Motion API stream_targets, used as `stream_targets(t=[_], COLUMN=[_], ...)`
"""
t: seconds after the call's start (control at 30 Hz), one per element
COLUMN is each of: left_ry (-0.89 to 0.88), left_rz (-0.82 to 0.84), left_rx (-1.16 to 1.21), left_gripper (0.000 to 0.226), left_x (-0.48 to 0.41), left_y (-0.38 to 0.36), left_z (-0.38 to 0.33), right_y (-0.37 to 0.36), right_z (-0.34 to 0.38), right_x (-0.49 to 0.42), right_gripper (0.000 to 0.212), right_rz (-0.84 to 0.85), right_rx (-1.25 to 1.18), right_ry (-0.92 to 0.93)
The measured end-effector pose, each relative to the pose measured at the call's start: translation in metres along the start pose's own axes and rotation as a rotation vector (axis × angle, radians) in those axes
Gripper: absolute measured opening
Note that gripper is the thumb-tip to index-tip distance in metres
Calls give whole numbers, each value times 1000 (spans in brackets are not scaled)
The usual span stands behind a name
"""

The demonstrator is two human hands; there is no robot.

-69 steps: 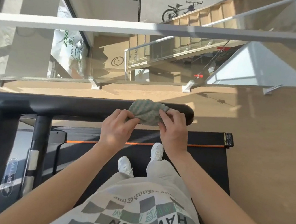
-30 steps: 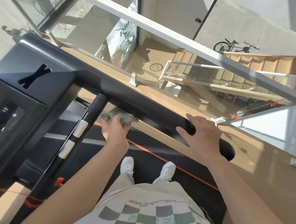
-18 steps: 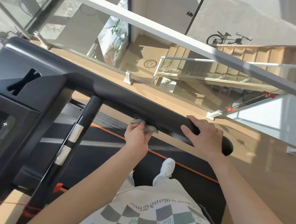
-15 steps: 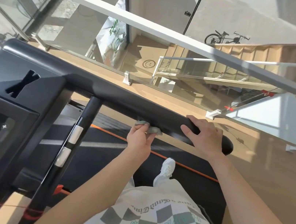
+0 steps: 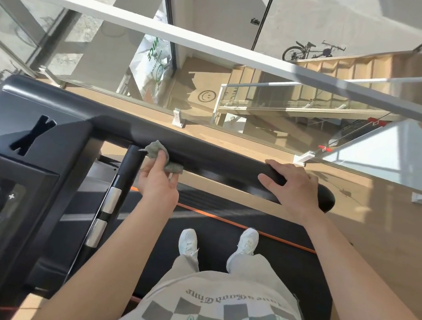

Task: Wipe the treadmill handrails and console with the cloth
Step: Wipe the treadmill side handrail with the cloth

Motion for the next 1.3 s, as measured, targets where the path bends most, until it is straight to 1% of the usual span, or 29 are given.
stream_targets(t=[0.13,0.23,0.37,0.43,0.5,0.53,0.7,0.8,0.93,1.1,1.2,1.3], left_ry=[27,42,77,130,181,210,307,339,343,245,232,245], left_rz=[3,13,6,14,21,33,78,115,135,96,84,93], left_rx=[-50,-96,-173,-209,-246,-263,-315,-341,-388,-307,-267,-269], left_gripper=[25,19,29,31,32,34,34,35,52,47,51,55], left_x=[17,35,58,70,83,89,112,115,104,94,96,102], left_y=[-5,-12,-19,-24,-29,-31,-45,-49,-42,-37,-39,-42], left_z=[23,44,79,102,127,141,198,219,226,212,216,234], right_y=[0,0,9,19,26,26,27,29,28,24,23,22], right_z=[-1,0,-16,-35,-60,-71,-100,-115,-136,-148,-156,-163], right_x=[0,0,6,10,16,19,27,28,33,29,27,26], right_gripper=[51,50,47,42,40,41,43,40,37,37,37,38], right_rz=[14,37,63,33,18,27,68,62,90,142,155,174], right_rx=[-5,-28,-206,-172,-122,-137,-384,-444,-581,-689,-721,-737], right_ry=[10,37,73,81,18,-7,42,36,19,22,26,54])
Point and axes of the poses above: each hand's wrist, its own x-axis away from the middle knuckle, its own y-axis out of the back of the hand, z = x × y, the point moved 6 cm from there along -x, towards the middle knuckle, and after that the axes turned 1 degree about x, right-handed, at the moved point
